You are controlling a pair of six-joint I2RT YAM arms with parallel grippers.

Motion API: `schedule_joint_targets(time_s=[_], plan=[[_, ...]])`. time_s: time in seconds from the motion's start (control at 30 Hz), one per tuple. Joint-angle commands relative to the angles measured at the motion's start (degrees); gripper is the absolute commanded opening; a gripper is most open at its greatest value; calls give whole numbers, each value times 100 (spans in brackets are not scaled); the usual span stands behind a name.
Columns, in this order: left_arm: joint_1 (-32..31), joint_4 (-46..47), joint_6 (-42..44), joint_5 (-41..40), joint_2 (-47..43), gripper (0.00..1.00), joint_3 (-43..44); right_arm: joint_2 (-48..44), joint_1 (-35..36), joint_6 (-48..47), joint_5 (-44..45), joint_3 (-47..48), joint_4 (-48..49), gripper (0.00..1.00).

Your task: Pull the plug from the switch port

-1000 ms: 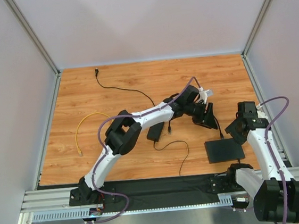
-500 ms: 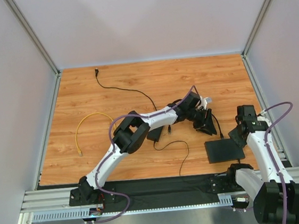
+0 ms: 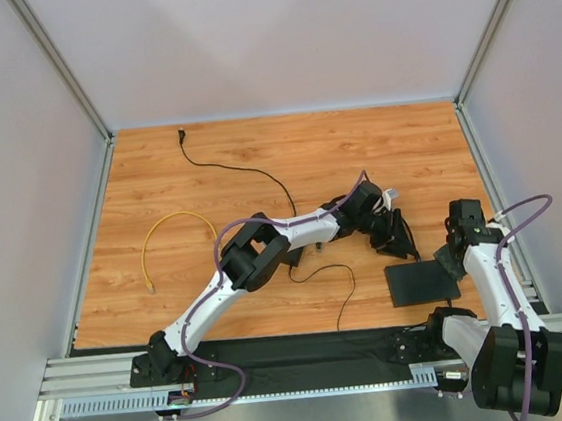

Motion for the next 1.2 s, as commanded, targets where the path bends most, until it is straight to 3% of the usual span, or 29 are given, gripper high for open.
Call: schedule_joint_targets(time_s=[0.0, 0.27, 0.93, 1.03, 1.13, 1.17], plan=[[-89, 607, -503, -180, 54, 45, -155, 46, -33, -89, 144, 10, 253, 34], [-185, 661, -636, -400, 150, 37, -182, 107, -42, -142, 109, -52, 350, 33], [-326, 1145, -856, -347, 273, 33, -568, 116, -42, -212, 56, -26, 376, 29], [-308, 1145, -822, -434, 238, 27, -595, 116, -42, -221, 48, -43, 385, 27], [-256, 1206, -848, -496, 238, 15, -604, 125, -42, -221, -5, -43, 367, 27], [-256, 1224, -822, -540, 221, 7, -613, 125, -51, -238, -5, -43, 367, 27]])
